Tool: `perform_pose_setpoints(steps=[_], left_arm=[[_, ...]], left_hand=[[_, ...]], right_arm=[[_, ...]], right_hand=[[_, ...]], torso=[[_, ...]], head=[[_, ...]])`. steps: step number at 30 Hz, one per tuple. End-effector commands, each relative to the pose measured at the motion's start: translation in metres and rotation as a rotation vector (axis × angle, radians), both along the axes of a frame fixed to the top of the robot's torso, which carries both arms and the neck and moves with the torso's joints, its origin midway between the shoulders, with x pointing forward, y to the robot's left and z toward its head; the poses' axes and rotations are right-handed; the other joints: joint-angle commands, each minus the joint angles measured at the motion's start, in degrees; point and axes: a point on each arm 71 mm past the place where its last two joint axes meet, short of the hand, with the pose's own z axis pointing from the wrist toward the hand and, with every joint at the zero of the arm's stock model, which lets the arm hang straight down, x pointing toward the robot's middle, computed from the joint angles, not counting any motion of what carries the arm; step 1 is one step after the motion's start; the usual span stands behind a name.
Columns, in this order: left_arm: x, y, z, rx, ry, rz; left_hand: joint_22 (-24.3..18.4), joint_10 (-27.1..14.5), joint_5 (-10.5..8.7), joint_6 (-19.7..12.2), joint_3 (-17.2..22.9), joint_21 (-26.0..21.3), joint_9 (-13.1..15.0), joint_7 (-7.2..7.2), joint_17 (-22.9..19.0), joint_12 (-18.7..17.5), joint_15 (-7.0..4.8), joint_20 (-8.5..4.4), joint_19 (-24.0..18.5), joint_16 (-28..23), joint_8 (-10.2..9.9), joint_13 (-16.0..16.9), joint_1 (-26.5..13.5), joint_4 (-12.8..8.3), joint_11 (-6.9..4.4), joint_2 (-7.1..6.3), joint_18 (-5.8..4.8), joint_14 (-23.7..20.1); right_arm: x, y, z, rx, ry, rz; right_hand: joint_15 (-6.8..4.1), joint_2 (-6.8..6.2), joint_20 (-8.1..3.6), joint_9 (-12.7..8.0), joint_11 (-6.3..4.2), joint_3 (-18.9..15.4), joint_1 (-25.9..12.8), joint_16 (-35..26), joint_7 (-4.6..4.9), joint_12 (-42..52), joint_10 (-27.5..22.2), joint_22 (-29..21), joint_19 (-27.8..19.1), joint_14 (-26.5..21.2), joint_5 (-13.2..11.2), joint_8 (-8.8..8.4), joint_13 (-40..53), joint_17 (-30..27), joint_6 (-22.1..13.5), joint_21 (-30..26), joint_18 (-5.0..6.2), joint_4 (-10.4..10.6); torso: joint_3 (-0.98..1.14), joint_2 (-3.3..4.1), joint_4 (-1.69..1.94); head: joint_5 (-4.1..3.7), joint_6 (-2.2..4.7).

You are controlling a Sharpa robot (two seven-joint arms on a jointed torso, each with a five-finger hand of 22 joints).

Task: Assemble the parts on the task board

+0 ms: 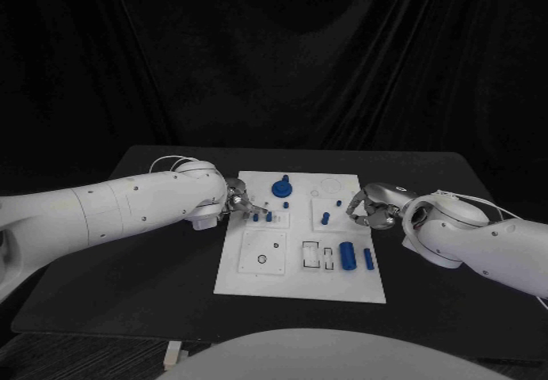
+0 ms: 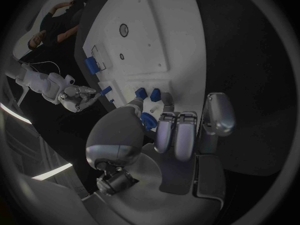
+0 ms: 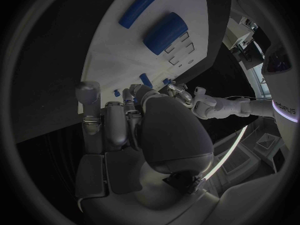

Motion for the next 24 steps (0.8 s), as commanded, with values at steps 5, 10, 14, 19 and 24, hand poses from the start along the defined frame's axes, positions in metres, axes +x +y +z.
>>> perform_pose_setpoints(steps=[5,10,14,19,24], left_arm=[[0.002,0.008,0.008,-0.096,-0.129,0.014],[0.005,0.017,0.022,-0.185,-0.200,0.030],[0.009,0.021,0.036,-0.306,-0.234,0.038],[0.013,0.022,0.050,-0.408,-0.288,-0.006],[0.019,0.020,0.058,-0.485,-0.343,-0.067]], left_hand=[[8.4,2.4,-0.32,0.3,-2.5,0.4,1.1,-0.28,15.0,0.5,-0.17,0.15,0.0,0.3,0.5,12.0,-2.3,0.1,0.04,0.33,0.23,6.0],[7.7,0.2,-0.19,-0.4,-6.0,-1.9,1.4,0.17,12.6,-0.7,0.48,0.53,-2.3,-0.5,1.9,10.6,-2.7,-0.1,0.57,0.76,0.69,3.9],[6.8,-4.3,-0.04,-2.5,-8.9,-4.8,1.3,1.03,9.5,-3.0,1.45,1.34,-5.8,-1.6,2.7,8.0,-1.2,0.0,1.56,1.65,1.27,0.4],[4.4,-18.7,-0.09,-6.9,-13.8,-12.4,0.7,3.31,1.4,-8.7,4.07,3.16,-16.0,-4.2,2.5,1.5,2.3,0.0,4.05,3.47,2.47,-11.6],[3.9,-27.4,1.18,-8.2,-16.0,-13.1,0.1,4.45,-2.3,-11.3,5.62,4.31,-20.2,-5.0,2.3,-1.7,7.5,-0.2,5.49,5.14,2.40,-19.0]], right_arm=[[0.000,-0.001,-0.001,-0.006,0.002,-0.011],[0.000,-0.002,-0.001,-0.006,0.001,-0.012],[0.000,-0.003,-0.001,-0.007,0.002,-0.014],[0.000,-0.004,-0.001,-0.007,0.006,-0.015],[-0.001,-0.003,-0.001,-0.003,0.008,-0.012]], right_hand=[[0.28,0.13,-0.10,0.1,0.08,0.4,-0.4,-0.3,-0.09,-0.3,0.9,4.4,-0.5,1.8,0.2,0.19,8.5,-0.1,0.3,-0.2,0.75,-0.1],[0.28,0.13,-0.10,0.1,0.08,0.4,-0.4,-0.3,-0.09,-0.3,0.9,4.4,-0.5,1.8,0.2,0.19,8.5,-0.1,0.3,-0.2,0.75,-0.1],[0.29,0.13,-0.10,0.1,0.09,0.5,-0.5,-0.4,-0.08,-0.3,0.9,4.4,-0.5,1.8,0.2,0.21,8.5,-0.1,0.4,-0.2,0.74,-0.2],[0.29,0.13,-0.10,0.1,0.08,0.5,-0.5,-0.4,-0.08,-0.3,0.8,4.4,-0.5,1.8,0.2,0.21,8.4,-0.1,0.4,-0.3,0.75,-0.2],[0.29,0.12,-0.10,0.1,0.08,0.5,-0.5,-0.4,-0.08,-0.3,0.8,4.3,-0.5,1.8,0.2,0.21,8.3,-0.1,0.4,-0.4,0.76,-0.2]], torso=[[-0.01,0.02,0.02],[-0.01,0.02,0.02],[-0.01,0.02,0.03],[-0.01,0.02,0.03],[0.00,0.02,0.04]], head=[[-0.26,-0.01],[-0.30,-0.01],[-0.44,-0.01],[-0.41,-0.01],[-0.41,-0.01]])
